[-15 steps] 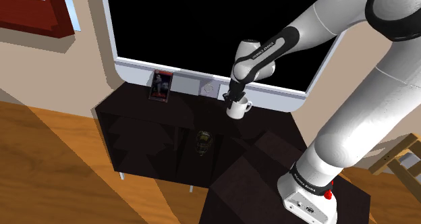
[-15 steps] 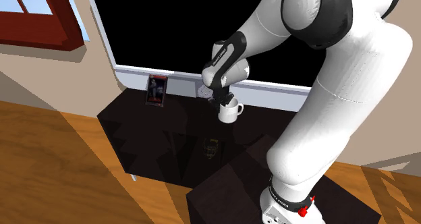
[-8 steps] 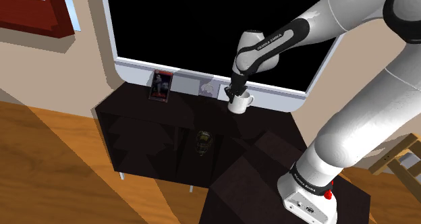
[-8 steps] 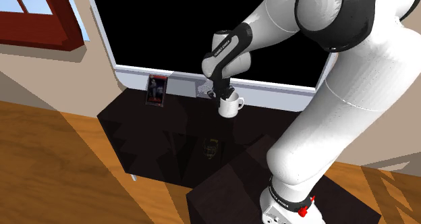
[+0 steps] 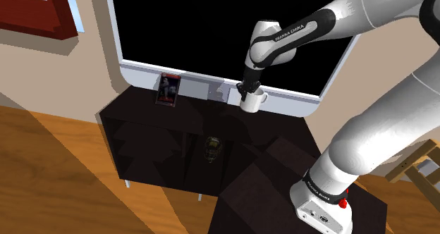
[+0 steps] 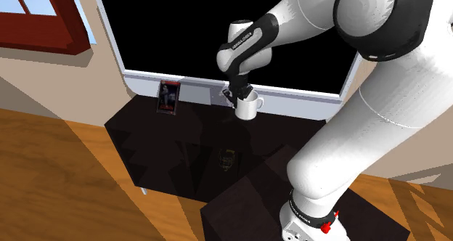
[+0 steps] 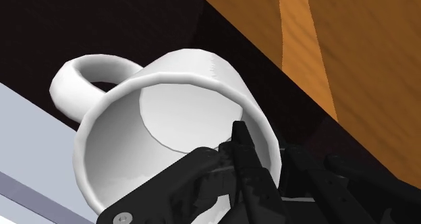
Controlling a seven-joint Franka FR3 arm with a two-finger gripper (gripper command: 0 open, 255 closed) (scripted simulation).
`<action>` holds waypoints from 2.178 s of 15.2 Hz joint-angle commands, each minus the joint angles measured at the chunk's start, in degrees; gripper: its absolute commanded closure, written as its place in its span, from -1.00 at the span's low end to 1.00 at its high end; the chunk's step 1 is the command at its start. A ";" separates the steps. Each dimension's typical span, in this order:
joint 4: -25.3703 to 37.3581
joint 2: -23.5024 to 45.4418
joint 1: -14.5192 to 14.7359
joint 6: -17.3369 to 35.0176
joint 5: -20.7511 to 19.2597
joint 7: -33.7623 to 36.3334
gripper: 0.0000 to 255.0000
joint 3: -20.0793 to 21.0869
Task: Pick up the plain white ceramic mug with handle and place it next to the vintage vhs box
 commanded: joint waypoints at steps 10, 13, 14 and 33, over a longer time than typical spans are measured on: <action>4.85 -4.62 -0.10 -9.46 -0.14 -0.11 1.00 0.18; 6.39 -5.57 -0.09 -11.95 -0.14 -0.11 1.00 0.27; 6.81 -5.80 -0.09 -12.60 -0.14 -0.11 1.00 0.29; 47.96 28.67 8.08 -19.66 0.71 15.34 1.00 8.60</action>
